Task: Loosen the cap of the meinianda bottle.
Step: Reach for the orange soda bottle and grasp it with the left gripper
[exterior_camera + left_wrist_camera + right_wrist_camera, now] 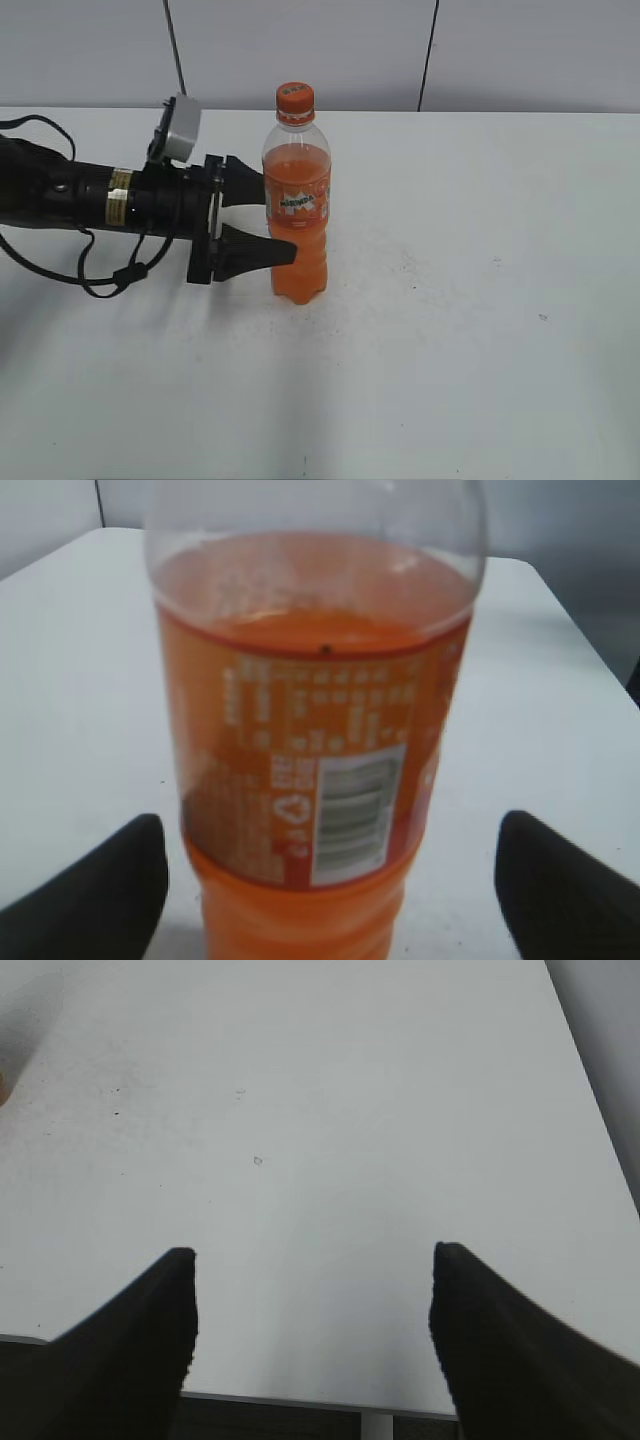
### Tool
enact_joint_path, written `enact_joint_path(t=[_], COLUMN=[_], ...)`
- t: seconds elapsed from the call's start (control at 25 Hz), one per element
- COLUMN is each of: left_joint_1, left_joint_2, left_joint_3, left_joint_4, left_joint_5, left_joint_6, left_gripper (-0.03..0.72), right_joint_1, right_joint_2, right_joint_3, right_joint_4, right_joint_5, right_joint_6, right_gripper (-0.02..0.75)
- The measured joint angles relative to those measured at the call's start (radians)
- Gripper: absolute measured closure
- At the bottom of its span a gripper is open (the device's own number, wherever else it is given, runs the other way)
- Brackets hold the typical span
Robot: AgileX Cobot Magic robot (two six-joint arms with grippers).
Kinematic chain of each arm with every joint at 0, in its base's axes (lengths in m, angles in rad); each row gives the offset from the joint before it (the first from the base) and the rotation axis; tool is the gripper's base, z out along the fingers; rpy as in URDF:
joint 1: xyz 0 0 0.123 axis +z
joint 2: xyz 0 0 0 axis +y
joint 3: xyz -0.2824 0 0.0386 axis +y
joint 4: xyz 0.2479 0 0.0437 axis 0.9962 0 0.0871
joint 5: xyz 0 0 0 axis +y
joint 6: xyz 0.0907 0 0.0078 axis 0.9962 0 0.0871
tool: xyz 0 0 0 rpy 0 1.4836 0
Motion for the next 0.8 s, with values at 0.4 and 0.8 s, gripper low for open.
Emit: enact_joint_path(t=[0.4, 0.8], left_joint_1=[-0.085, -0.089], left_joint_2=[0.110, 0.122], left_joint_3=[-0.107, -0.114], left_joint_4=[-0.047, -0.088], left_joint_5=[0.000, -0.001], left_joint_6=[-0.012, -0.015], left_gripper=[0.109, 0.265], right_joint_1=[0.000, 0.000], right_joint_2=[0.000, 0.000], right_joint_3=[0.000, 0.000], right_joint_4=[0.000, 0.000], right_joint_5=[0.000, -0.001], right_joint_6=[0.000, 0.000], right_gripper=[0.191, 0.191])
